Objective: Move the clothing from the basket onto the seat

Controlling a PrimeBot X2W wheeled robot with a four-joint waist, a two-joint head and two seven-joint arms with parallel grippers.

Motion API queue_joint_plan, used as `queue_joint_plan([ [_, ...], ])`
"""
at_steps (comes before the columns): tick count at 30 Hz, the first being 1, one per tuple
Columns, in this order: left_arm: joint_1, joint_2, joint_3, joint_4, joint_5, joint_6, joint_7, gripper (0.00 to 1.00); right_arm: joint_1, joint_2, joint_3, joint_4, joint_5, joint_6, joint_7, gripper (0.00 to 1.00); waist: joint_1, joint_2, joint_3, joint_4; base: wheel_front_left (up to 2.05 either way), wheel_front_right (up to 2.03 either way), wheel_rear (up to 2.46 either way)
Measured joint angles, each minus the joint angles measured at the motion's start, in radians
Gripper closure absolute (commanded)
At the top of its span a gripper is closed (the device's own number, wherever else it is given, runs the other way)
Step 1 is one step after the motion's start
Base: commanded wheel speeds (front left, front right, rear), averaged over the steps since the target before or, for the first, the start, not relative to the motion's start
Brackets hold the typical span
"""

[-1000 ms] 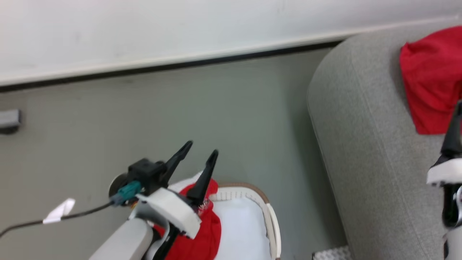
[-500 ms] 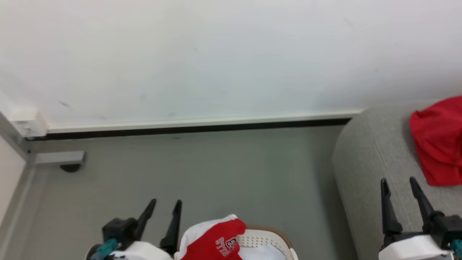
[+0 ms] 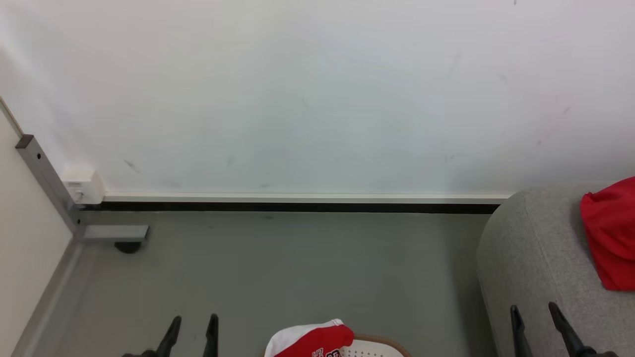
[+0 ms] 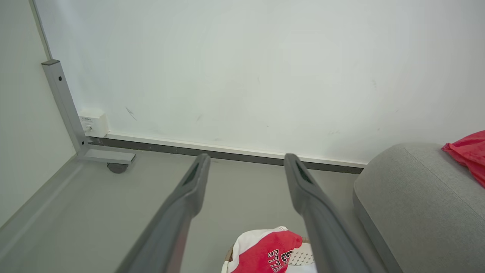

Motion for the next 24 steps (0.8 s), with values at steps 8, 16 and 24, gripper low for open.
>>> queue_joint_plan([
  [8, 0.040, -0.068, 0.092, 0.005, 0.063, -0.060, 0.000, 0.00, 0.051, 0.000, 0.018, -0.002, 0.013, 0.000, 0.000, 0.00, 0.0001, 0.0000, -0.013, -0.029, 0.00, 0.00, 0.00],
  [16, 0.040, -0.112, 0.145, 0.025, 0.109, -0.111, 0.000, 0.00, 0.051, 0.000, 0.038, 0.011, 0.016, 0.000, 0.000, 0.00, 0.0002, 0.0000, -0.011, -0.058, 0.00, 0.00, 0.00],
  [24, 0.040, -0.136, 0.180, 0.039, 0.145, -0.145, 0.000, 0.00, 0.050, 0.000, 0.040, 0.017, 0.025, 0.000, 0.000, 0.00, 0.0002, 0.0000, -0.011, -0.065, 0.00, 0.00, 0.00],
])
